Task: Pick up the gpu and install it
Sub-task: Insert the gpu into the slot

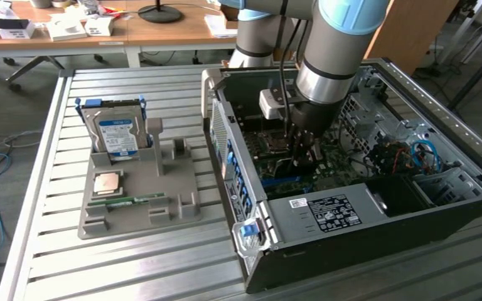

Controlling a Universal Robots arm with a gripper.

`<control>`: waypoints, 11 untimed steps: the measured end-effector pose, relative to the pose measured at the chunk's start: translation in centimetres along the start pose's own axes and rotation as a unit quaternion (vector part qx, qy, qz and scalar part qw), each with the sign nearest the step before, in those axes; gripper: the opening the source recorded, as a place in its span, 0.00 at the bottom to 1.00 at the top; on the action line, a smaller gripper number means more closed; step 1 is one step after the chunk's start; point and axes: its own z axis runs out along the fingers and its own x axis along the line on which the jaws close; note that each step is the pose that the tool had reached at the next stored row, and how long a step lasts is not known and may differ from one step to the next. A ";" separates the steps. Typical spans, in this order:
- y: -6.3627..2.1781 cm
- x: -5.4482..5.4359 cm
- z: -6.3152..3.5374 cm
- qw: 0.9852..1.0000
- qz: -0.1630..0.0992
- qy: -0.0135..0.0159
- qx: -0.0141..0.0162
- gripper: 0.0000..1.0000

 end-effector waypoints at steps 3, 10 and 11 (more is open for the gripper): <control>0.26 0.0 0.02 1.000 0.000 0.000 0.000 0.26; 0.24 0.0 0.03 1.000 0.000 0.000 0.000 0.26; 0.23 0.0 0.02 1.000 0.000 0.000 0.000 0.26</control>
